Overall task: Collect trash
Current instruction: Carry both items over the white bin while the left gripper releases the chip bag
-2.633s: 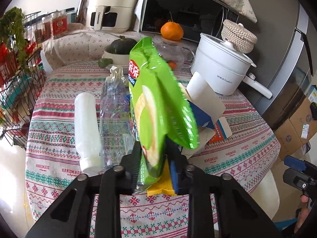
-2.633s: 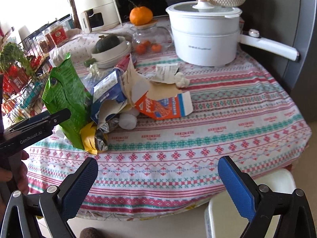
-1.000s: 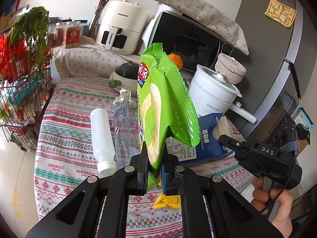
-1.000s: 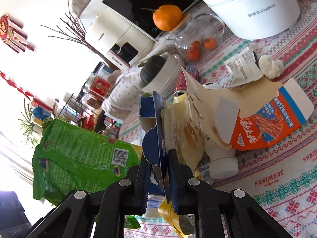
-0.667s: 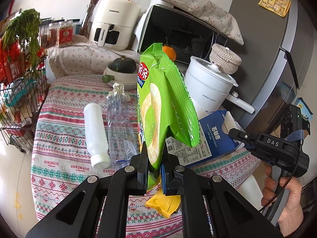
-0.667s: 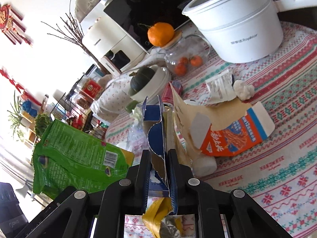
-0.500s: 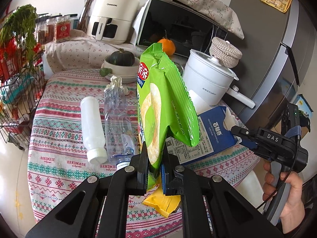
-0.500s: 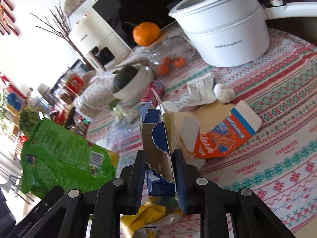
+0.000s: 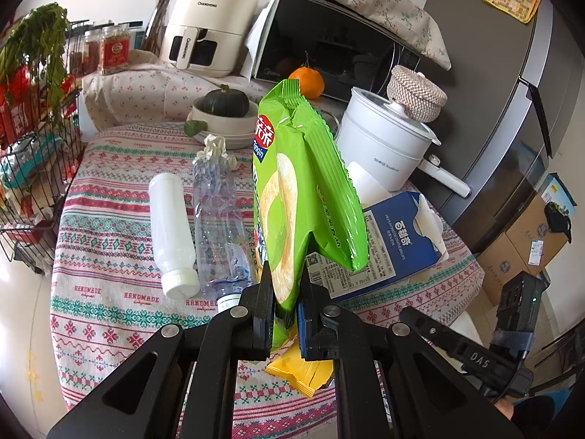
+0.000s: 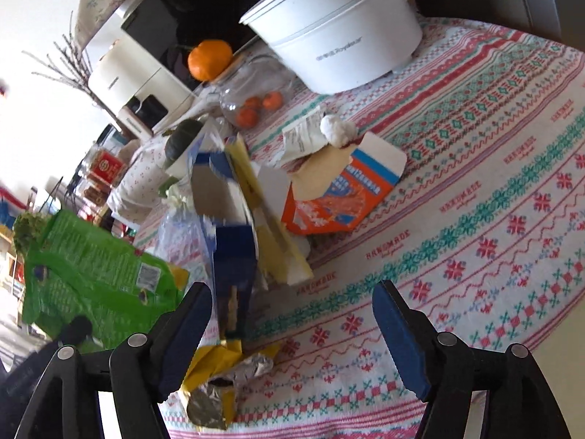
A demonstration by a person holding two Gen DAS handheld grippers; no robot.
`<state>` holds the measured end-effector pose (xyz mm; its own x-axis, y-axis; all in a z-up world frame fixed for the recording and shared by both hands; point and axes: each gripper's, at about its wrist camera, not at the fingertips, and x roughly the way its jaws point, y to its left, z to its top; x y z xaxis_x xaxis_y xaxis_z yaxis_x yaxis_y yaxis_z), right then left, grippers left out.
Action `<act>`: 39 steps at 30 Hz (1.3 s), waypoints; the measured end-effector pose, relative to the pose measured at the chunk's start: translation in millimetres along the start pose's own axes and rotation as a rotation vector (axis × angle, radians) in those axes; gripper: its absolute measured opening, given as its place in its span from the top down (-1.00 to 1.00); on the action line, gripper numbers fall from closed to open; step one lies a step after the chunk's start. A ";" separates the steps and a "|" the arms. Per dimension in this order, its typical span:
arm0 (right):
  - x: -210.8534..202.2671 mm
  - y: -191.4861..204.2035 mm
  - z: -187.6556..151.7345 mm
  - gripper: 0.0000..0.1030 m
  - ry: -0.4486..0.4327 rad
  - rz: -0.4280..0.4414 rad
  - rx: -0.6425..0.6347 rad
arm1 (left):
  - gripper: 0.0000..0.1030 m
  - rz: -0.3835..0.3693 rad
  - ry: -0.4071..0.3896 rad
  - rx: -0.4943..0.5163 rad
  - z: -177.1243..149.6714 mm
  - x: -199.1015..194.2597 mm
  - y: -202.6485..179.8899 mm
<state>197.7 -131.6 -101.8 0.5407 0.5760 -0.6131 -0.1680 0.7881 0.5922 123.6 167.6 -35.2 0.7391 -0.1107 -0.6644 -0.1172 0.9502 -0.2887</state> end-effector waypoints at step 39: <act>-48.8 77.0 40.9 0.50 -0.174 0.173 -0.231 | 0.82 -0.114 -0.155 0.076 7.7 -41.2 -48.8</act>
<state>192.1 -107.9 -5.0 0.6175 0.6753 -0.4034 -0.4409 0.7218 0.5334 103.9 128.0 11.5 0.8385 -0.1786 -0.5148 0.0196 0.9540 -0.2990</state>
